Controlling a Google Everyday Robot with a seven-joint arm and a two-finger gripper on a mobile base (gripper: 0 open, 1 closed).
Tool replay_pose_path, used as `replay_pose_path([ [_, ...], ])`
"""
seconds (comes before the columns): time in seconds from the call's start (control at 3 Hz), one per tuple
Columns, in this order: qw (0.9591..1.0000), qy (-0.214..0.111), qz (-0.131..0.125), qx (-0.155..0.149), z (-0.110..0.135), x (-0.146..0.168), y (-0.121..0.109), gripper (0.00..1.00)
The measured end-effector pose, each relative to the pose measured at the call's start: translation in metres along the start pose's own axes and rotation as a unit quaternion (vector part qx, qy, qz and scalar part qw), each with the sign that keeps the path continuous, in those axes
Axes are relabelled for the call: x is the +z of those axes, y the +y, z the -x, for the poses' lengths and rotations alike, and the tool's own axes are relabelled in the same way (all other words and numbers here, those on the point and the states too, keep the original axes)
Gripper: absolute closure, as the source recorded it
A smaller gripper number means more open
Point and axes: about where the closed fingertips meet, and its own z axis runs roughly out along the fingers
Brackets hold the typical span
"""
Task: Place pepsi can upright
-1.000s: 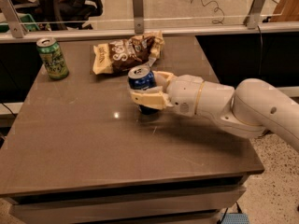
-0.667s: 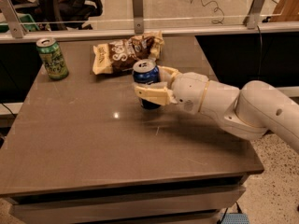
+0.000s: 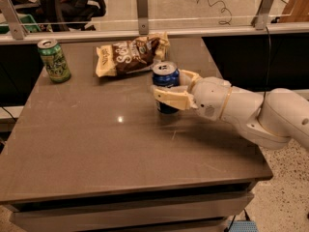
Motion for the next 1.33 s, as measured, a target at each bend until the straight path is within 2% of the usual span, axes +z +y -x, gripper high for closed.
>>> replay_pose_path([
  [0.33, 0.9998, 0.008, -0.01, 0.013, -0.012, -0.014, -0.006, 1.0],
  [0.67, 0.9993, 0.019, -0.02, 0.027, -0.024, -0.026, -0.01, 0.82],
  [1.33, 0.9987, 0.025, -0.029, 0.035, -0.031, -0.036, -0.012, 0.35],
])
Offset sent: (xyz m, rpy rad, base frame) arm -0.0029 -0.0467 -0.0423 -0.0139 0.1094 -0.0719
